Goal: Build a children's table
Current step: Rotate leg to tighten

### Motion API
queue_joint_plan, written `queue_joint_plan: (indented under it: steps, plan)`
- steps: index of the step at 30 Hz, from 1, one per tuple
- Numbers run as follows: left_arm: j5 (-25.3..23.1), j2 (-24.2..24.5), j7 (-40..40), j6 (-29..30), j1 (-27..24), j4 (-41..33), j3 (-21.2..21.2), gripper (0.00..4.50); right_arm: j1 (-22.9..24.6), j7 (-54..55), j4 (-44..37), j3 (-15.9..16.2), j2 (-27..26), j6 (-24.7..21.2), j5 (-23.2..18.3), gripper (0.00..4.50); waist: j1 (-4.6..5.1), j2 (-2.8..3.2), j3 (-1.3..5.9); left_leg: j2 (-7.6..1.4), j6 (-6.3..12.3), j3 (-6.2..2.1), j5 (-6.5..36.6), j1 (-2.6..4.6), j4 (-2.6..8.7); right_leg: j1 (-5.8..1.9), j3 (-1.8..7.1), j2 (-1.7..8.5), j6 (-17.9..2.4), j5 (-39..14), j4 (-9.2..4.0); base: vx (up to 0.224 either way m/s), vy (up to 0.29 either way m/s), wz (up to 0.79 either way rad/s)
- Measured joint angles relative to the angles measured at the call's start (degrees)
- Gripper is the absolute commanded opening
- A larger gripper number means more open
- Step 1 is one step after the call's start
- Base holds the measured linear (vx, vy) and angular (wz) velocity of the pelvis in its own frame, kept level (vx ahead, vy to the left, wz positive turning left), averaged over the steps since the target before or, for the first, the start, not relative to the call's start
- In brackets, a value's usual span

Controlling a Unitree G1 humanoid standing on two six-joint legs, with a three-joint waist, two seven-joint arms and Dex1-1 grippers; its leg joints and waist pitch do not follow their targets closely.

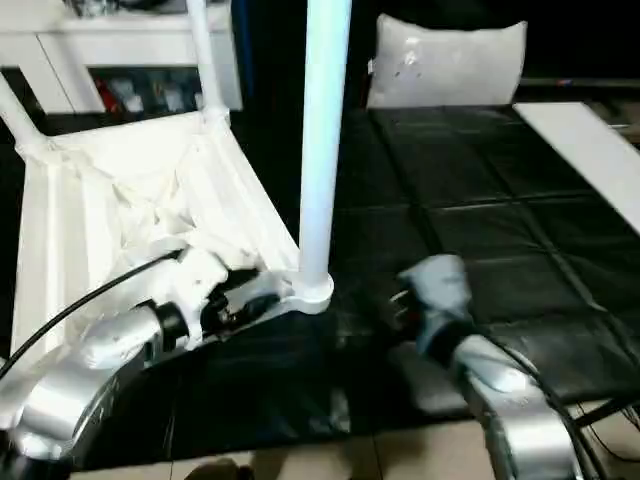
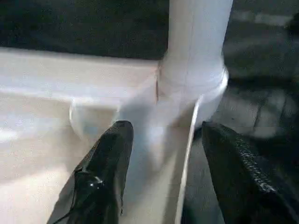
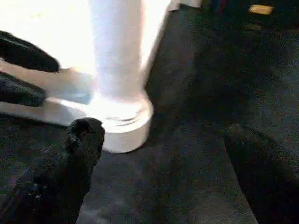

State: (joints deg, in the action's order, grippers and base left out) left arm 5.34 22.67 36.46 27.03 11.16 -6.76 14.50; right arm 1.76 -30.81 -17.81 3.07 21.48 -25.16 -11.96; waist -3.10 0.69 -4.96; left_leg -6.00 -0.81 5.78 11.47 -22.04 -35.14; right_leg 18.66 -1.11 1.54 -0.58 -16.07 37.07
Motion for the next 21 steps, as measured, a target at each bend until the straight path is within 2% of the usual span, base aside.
queue_joint_plan:
  steps: [3, 5, 6, 11, 21]
  plan:
    - [0.2, 1.7, 1.9, 2.4, 0.3, 0.2, 0.6, 2.26, -0.1, -1.0, 0.0, 0.0, 0.4, 0.0, -0.8, 4.50, -0.21, -0.08, -0.05, -0.04, 0.23, 0.33, -0.7, -0.02, 0.24, 0.19, 0.02, 0.13, -0.1, 0.2, -0.03, -0.019, 0.003, -0.01]
    - [0.8, 2.0, 2.3, 3.8, 0.5, -0.2, 0.6, 2.23, -0.1, -1.0, 0.0, 0.0, 0.4, -0.3, -0.9, 4.50, -0.25, -0.09, -0.04, -0.04, 0.35, 0.65, -0.7, -0.02, 0.32, 0.26, 0.09, 0.26, -0.1, 0.3, -0.03, 0.000, 0.000, 0.00]
    - [1.1, 2.2, 2.7, 4.3, 0.5, -0.6, 0.8, 1.97, -0.1, -1.1, 0.0, 0.1, 0.5, -0.4, -1.0, 4.50, -0.30, -0.09, -0.05, -0.04, 0.49, 0.81, -0.8, -0.02, 0.39, 0.29, 0.12, 0.34, -0.1, 0.3, -0.05, 0.000, 0.000, 0.00]
    - [1.0, 2.4, 3.2, 5.3, 0.9, -1.0, 1.3, 1.68, -0.1, -2.2, 0.0, 1.1, 1.2, -0.4, -0.9, 4.50, -0.48, -0.15, -0.02, -0.02, 0.74, 1.46, -1.0, -0.04, 0.67, 0.41, 0.11, 0.73, -0.1, 0.3, -0.11, 0.000, 0.000, 0.00]
    - [0.5, 4.0, 4.5, 6.5, 1.4, -1.7, 1.8, 0.80, 0.2, -2.3, 0.1, 1.8, 1.8, -0.3, -0.8, 4.50, -0.45, -0.17, -0.03, -0.02, 0.76, 1.54, -1.0, -0.07, 0.82, 0.41, 0.11, 0.78, -0.1, 0.3, -0.35, 0.000, 0.000, 0.00]
